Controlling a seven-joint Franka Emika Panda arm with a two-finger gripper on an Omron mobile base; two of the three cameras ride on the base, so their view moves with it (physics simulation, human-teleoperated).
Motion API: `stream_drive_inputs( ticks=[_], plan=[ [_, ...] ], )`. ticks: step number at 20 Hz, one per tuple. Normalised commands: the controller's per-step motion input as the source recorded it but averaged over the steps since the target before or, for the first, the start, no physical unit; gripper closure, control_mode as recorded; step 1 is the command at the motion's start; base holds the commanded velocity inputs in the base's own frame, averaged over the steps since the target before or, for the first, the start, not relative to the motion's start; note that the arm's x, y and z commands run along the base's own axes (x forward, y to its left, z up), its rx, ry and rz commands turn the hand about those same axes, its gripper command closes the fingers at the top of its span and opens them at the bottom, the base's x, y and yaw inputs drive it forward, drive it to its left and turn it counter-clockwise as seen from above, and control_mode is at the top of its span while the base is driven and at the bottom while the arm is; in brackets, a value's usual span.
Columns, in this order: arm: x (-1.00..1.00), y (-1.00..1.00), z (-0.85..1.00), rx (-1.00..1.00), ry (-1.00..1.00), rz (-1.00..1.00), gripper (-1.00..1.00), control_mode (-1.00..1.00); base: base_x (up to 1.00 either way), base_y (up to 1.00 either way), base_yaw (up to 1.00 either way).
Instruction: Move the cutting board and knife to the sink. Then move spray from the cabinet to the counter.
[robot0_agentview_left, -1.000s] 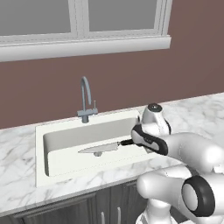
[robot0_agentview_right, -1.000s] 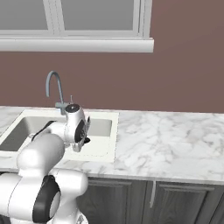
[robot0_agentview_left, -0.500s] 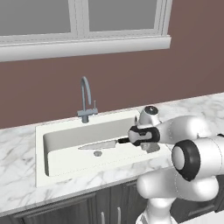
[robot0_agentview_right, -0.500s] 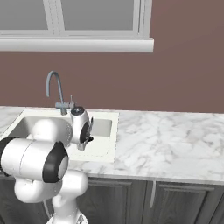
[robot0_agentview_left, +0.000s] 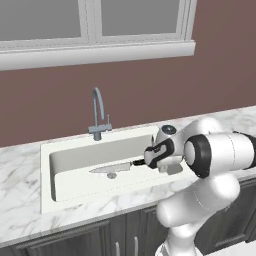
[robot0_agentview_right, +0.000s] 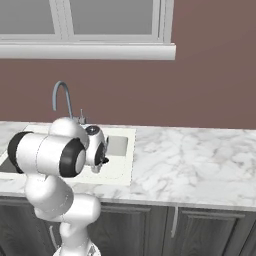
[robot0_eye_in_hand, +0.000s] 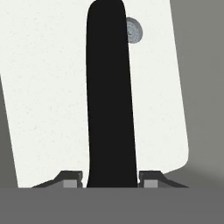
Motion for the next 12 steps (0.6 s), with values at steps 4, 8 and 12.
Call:
stream_drive_inputs(
  ticks=[4,8,12],
  plan=[
    [0.04,0.0,-0.33,0.0,0.0,0.02,1.0,-1.0,0.0,0.0,0.0],
    [0.0,0.0,-0.33,0.0,0.0,0.0,1.0,-1.0,0.0,0.0,0.0],
    [0.0,0.0,-0.15,0.0,0.0,0.0,1.0,-1.0,0.0,0.0,0.0]
  ],
)
